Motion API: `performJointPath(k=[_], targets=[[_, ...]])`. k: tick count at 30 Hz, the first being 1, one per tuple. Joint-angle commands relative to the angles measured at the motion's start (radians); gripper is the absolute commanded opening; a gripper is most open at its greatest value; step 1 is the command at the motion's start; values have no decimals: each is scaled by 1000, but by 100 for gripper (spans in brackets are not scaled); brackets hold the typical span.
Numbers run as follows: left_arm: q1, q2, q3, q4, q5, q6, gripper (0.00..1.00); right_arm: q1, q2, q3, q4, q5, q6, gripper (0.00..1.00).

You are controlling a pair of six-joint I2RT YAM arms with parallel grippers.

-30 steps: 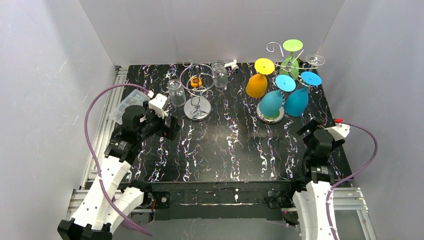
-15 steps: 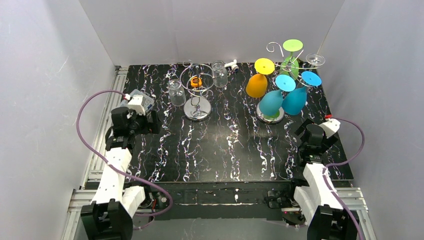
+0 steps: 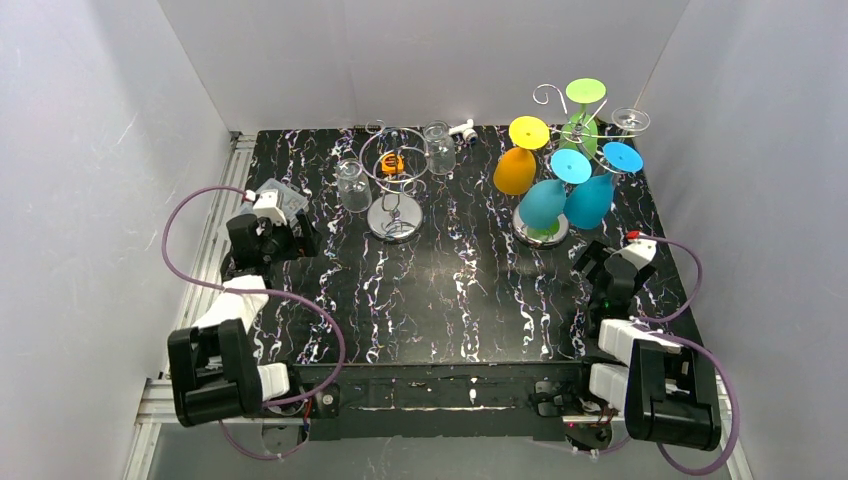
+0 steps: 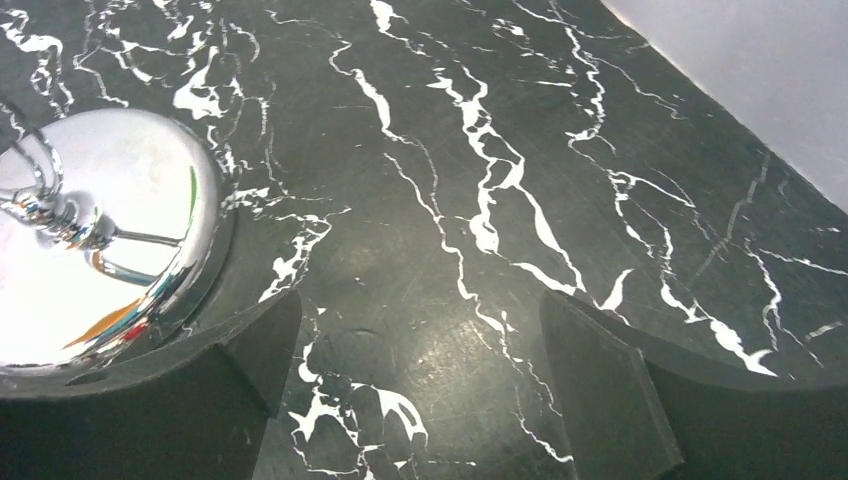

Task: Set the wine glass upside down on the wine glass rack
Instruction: Reset both arms

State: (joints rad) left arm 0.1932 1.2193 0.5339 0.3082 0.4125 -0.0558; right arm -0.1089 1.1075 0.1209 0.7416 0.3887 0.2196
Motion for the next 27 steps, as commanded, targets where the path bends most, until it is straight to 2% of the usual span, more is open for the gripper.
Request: performJointPath(k=[1, 7, 10, 14, 17, 20, 21, 22, 24, 27], targets=[[4, 83, -20, 224, 30, -46, 98, 6, 42, -18, 285, -48, -37, 98], [5, 173, -34, 310, 65, -17, 98, 22, 201, -74, 560, -79, -43, 98], [5, 180, -132, 492, 102, 1, 98, 33, 268, -89, 625, -62, -47, 98], [5, 229, -248, 738, 82, -17, 98, 75, 339, -92, 707, -49, -87, 98], [1, 228, -252, 738, 89, -3, 98, 134, 420, -113, 849, -21, -141, 98], [-39, 236, -275, 750, 45, 45, 98, 205, 541, -150, 1007, -61, -243, 98], [-51, 279, -290, 835, 32, 38, 98, 238, 557, -138, 1013, -44, -270, 98], [-54, 304, -286, 873, 31, 30, 98, 260, 534, -86, 937, -5, -279, 98], [-74, 264, -250, 723, -12, 71, 98, 273, 466, 23, 645, 28, -272, 98], [-89, 273, -259, 762, -27, 76, 98, 255, 505, 125, 502, 97, -225, 98]])
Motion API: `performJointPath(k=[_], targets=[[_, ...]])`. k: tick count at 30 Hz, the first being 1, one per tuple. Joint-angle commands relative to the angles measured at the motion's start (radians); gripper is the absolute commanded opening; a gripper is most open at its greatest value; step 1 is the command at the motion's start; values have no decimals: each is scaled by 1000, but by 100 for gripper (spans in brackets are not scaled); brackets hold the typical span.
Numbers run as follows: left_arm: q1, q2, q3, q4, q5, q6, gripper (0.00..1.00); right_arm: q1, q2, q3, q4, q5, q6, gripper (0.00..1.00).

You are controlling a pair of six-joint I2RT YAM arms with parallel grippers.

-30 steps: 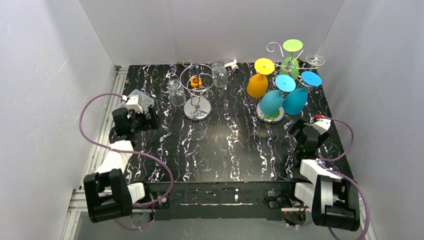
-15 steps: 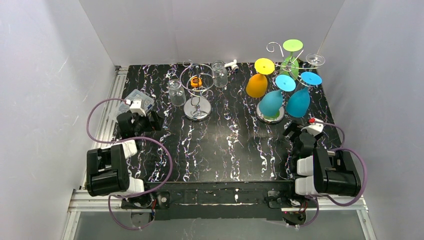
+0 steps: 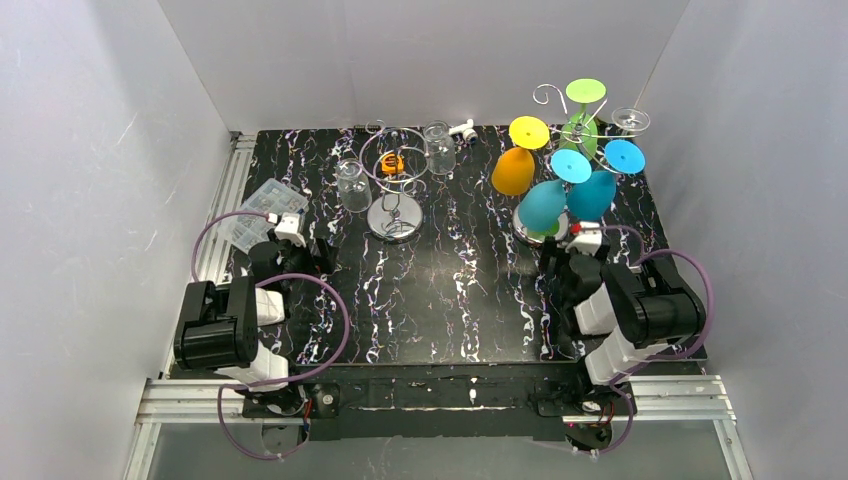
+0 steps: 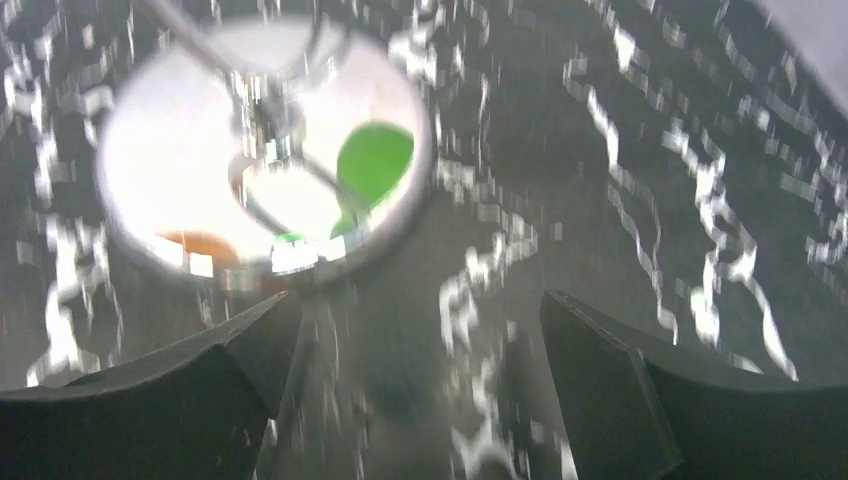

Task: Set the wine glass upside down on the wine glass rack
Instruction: Reset both arms

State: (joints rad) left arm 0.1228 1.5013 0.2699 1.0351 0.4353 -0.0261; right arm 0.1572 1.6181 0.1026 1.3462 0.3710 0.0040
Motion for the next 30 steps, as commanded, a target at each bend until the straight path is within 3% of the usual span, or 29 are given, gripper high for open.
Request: performJointPath(k=[1, 12, 16, 19, 24, 30], targets=[[-18, -12, 6, 30, -50, 47, 98, -24, -13, 156, -154, 140, 24, 98], [-19, -9, 8, 28, -53, 47, 98, -51, -52, -20, 117, 120, 50, 98], [-19, -10, 8, 28, -53, 47, 98, -51, 0, -133, 357, 70, 23, 98], [-19, -8, 10, 29, -53, 48, 98, -51, 16, -168, 426, 39, 13, 98], [-19, -8, 9, 29, -54, 49, 98, -51, 19, -144, 402, 27, 5, 99], [-20, -7, 11, 28, -55, 49, 98, -51, -28, -73, 245, 67, 17, 98]])
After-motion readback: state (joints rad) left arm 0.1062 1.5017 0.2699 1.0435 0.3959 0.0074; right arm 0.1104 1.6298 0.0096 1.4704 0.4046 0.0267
